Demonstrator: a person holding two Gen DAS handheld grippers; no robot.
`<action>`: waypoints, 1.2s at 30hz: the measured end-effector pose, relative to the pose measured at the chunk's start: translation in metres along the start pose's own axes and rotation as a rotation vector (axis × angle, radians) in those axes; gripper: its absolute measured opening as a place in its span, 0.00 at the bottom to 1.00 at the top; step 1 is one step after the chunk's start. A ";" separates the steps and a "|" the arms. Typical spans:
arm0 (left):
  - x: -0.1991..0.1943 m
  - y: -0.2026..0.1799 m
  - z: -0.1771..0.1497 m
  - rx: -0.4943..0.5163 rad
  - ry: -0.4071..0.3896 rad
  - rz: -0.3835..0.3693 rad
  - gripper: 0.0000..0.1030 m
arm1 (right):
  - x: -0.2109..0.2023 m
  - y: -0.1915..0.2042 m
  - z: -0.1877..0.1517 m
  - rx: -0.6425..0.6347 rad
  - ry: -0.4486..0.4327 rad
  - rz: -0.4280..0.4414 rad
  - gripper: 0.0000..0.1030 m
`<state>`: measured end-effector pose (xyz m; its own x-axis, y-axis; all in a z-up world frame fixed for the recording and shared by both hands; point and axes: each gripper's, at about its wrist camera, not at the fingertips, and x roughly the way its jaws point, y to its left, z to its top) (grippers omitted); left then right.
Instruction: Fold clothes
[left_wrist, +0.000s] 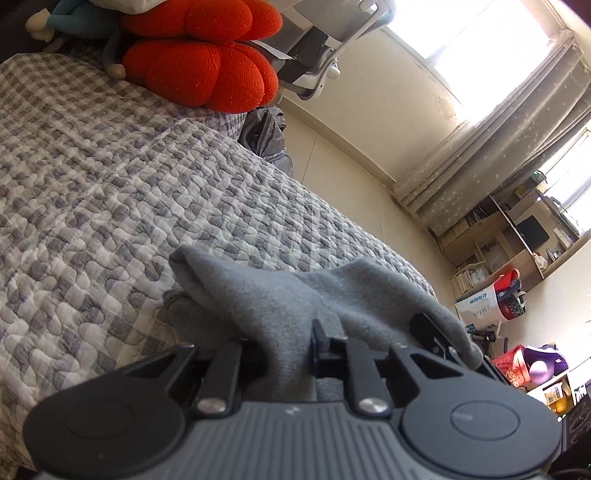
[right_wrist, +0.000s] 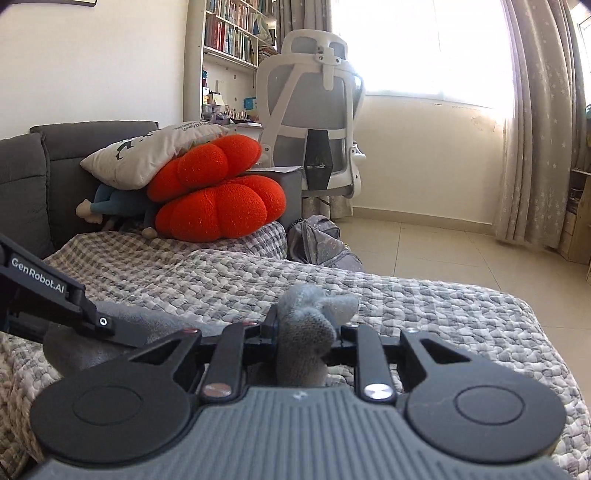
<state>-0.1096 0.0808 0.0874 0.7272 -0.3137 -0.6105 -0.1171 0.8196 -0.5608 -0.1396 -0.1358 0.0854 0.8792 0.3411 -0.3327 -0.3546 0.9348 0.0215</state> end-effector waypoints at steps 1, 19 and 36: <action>-0.006 -0.001 0.003 -0.011 0.002 -0.006 0.16 | -0.003 0.001 0.004 0.000 -0.004 0.004 0.23; -0.009 0.050 -0.068 -0.165 0.160 -0.080 0.20 | -0.031 -0.089 -0.058 0.348 0.189 0.143 0.20; -0.014 0.105 -0.052 -0.307 0.069 -0.090 0.63 | 0.027 -0.123 -0.052 0.599 0.401 0.395 0.83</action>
<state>-0.1669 0.1459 0.0082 0.6973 -0.4187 -0.5817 -0.2605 0.6081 -0.7499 -0.0887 -0.2469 0.0243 0.5045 0.7007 -0.5044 -0.2840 0.6864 0.6695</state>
